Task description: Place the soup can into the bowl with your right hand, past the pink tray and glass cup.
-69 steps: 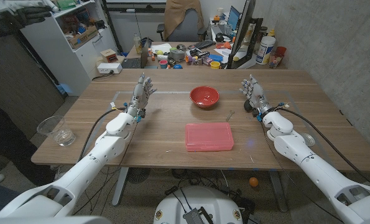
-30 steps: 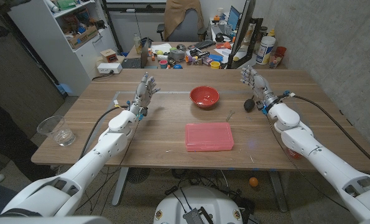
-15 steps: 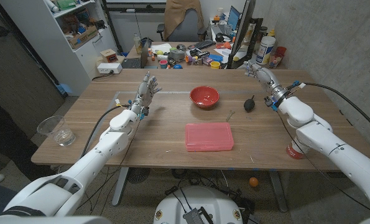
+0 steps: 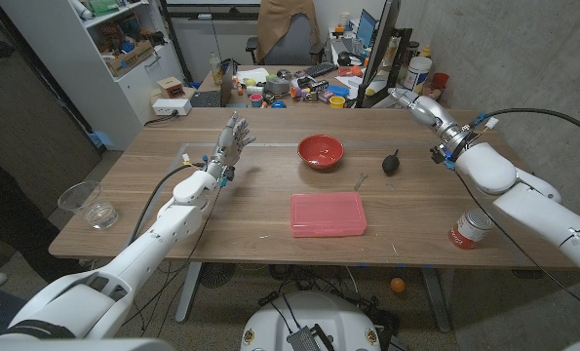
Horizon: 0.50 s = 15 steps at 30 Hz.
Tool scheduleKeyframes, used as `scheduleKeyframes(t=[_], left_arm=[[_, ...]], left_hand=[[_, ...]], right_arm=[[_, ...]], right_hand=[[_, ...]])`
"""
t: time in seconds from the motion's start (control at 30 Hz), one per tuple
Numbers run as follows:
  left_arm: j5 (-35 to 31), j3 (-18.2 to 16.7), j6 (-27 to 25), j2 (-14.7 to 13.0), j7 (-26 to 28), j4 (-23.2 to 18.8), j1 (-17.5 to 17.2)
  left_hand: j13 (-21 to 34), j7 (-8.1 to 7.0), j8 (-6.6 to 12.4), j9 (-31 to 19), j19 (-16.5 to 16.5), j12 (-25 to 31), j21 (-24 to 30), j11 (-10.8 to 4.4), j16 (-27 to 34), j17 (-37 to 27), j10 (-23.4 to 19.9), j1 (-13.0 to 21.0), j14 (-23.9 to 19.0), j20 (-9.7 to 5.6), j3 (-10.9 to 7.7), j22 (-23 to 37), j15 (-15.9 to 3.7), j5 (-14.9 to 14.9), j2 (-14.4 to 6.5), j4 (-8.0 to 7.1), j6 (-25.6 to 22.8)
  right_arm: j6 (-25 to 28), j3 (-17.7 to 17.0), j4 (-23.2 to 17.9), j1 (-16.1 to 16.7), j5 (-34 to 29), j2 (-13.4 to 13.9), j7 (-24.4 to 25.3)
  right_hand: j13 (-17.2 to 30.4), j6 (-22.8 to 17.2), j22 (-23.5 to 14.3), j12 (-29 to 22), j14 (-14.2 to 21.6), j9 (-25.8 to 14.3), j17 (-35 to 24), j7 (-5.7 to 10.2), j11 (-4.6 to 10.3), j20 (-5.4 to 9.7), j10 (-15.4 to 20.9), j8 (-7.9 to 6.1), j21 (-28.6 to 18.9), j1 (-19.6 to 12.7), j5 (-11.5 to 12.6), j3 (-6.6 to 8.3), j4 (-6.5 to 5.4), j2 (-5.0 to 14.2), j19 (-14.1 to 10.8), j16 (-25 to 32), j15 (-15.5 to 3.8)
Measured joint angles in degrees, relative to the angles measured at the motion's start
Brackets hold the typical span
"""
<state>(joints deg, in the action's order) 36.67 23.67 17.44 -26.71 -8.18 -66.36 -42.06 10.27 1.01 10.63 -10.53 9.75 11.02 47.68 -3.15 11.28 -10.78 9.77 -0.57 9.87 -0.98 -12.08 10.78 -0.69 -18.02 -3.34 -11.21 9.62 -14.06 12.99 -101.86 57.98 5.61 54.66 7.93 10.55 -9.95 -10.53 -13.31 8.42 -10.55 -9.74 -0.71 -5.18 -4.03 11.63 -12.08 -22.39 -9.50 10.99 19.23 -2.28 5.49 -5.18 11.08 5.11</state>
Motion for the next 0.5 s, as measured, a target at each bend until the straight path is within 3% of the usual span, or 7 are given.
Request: scheduleKeyframes(t=[0.3, 0.5], left_arm=[[0.02, 0.15, 0.52, 0.07, -1.12, 0.79, 0.36], [0.3, 0.12, 0.97, -0.02, -1.92, 1.22, 0.38]], left_hand=[[0.0, 0.0, 0.0, 0.0, 0.0, 0.0, 0.0, 0.0, 0.0, 0.0, 0.0, 0.0, 0.0, 0.0, 0.18, 0.0, 0.0, 0.0, 0.0, -0.18, 0.0], [0.0, 0.0, 0.0, 0.0, 0.0, 0.0, 0.0, 0.0, 0.0, 0.0, 0.0, 0.0, 0.0, 0.0, 0.25, 0.0, 0.0, 0.0, 0.0, -0.24, 0.0]], right_arm=[[5.8, -7.26, -8.75, 8.03, -7.22, 4.75, 3.47], [9.15, -12.44, -13.07, 13.32, -11.9, 5.91, 4.41]], right_hand=[[0.0, -1.03, 0.0, 0.0, 0.62, 0.0, 0.0, 0.4, 0.47, -0.29, 0.46, 0.0, 0.0, -0.65, -0.41, 0.23, 0.7, -0.03, -0.29, 0.0, -0.62], [-0.01, -1.23, 0.0, 0.0, 1.11, 0.01, 0.0, 0.61, 0.98, -0.69, 0.98, 0.0, 0.0, -1.13, -0.62, 0.23, 1.18, -0.52, -0.7, 0.0, -1.12]])
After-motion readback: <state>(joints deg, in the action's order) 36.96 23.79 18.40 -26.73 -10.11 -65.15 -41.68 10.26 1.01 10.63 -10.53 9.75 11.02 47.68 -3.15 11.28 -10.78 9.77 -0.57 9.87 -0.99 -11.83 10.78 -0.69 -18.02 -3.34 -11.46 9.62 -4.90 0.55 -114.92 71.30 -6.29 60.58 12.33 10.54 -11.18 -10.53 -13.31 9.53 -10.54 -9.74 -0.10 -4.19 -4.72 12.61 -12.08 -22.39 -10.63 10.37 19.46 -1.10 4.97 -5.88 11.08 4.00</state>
